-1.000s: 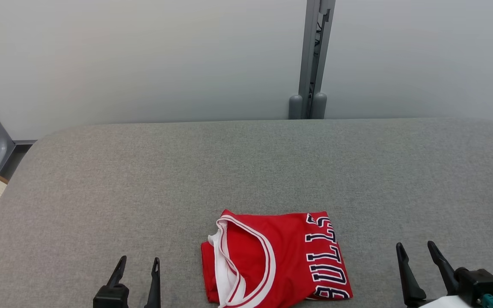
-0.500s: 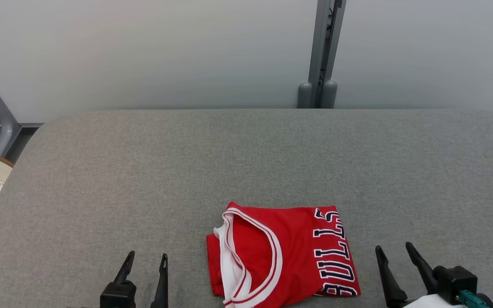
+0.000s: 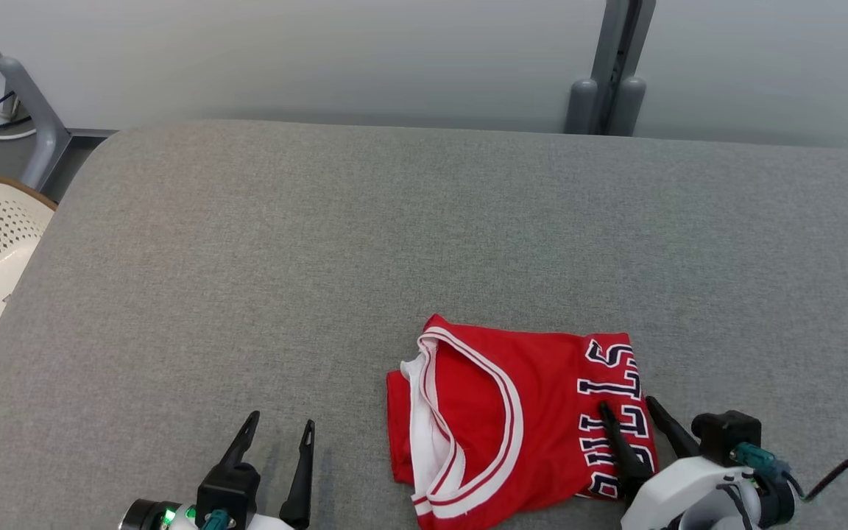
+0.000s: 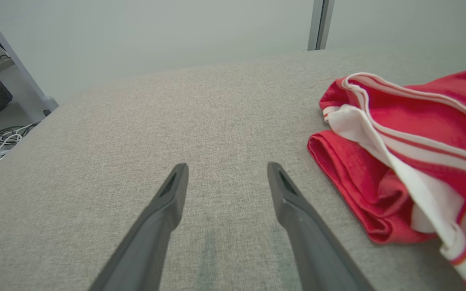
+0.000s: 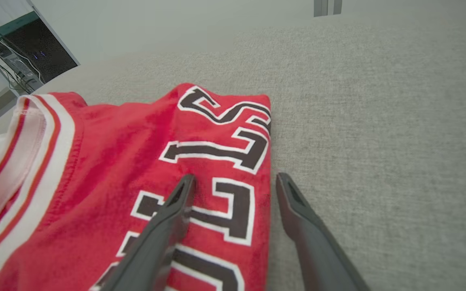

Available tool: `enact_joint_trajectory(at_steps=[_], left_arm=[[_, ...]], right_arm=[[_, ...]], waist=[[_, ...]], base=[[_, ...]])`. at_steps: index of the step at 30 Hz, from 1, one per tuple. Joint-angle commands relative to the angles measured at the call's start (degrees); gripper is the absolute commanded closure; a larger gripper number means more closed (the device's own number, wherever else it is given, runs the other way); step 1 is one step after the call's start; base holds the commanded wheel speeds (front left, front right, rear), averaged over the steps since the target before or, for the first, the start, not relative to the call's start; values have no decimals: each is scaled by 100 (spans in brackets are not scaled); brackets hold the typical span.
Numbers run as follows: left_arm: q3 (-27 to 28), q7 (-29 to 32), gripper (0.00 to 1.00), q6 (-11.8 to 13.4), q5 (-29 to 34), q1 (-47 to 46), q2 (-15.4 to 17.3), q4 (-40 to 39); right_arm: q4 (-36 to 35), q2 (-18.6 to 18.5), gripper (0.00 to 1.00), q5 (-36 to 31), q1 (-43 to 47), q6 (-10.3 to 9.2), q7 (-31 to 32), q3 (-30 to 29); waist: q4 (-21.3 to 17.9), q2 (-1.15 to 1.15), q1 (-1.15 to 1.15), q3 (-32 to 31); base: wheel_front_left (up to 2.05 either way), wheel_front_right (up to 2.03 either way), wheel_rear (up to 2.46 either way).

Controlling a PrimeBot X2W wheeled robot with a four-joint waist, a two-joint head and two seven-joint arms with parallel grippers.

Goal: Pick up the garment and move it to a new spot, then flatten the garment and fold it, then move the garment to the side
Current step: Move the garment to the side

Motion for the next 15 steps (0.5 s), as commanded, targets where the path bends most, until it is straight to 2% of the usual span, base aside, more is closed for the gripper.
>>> enact_joint_trajectory(at_steps=[1,5,6,7,8,11,15], left_arm=[[15,-6,0,-20,27,-91,34,2],[23,-6,0,-40,59,-121,28,1],[20,-6,0,-37,61,-130,28,3],[13,-6,0,-35,54,-130,29,3],[1,-6,0,-32,36,-132,28,-1],[-13,-6,0,-37,-14,-147,29,-25],[-72,-6,0,-110,51,-61,36,-26]], right_arm=[[59,-33,0,74,-46,0,-21,17],[525,-32,0,333,-321,0,-7,305],[617,-28,53,380,-345,0,-5,371],[703,-26,81,453,-356,0,-1,449],[772,-17,100,537,-367,0,0,523],[780,-27,100,619,-457,0,-1,575],[605,-62,100,485,-412,-1,-10,291]], waist=[[32,0,0,31],[60,0,0,47],[58,0,0,45],[53,0,0,41],[45,0,0,37],[-21,0,0,14],[-271,0,0,-139]], base=[[0,0,0],[0,0,0],[0,0,0],[0,0,0],[0,0,0],[0,0,0],[0,0,0]])
